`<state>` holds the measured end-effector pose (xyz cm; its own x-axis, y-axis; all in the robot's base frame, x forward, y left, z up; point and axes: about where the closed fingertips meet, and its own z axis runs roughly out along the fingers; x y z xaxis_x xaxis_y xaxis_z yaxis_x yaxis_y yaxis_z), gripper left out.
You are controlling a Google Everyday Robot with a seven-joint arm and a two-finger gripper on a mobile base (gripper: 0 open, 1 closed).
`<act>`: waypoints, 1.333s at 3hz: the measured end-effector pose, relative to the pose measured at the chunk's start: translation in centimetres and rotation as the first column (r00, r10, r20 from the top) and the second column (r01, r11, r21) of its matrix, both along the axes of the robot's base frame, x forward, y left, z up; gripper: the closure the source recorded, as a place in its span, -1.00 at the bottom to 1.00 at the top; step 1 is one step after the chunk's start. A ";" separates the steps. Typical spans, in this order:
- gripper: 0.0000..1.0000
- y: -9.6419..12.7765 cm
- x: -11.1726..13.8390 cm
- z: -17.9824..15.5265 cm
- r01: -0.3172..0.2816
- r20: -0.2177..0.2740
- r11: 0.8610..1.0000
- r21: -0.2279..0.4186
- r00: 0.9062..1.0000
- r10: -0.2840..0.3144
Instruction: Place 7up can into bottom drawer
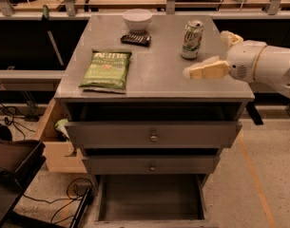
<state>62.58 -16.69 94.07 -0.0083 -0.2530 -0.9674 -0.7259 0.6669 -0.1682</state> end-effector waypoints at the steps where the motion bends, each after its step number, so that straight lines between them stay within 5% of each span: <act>1: -1.00 0.9 1.0 -0.1 -0.007 0.003 1.000 0.015 1.000 0.007; 3: -1.00 3.1 10.8 -1.0 -0.015 -0.003 0.980 0.197 1.000 0.016; 4: -1.00 2.2 15.7 -0.9 0.017 -0.012 0.967 0.253 1.000 -0.015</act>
Offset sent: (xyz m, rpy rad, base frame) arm 0.1169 0.0445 -0.0107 0.1790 0.0006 0.0281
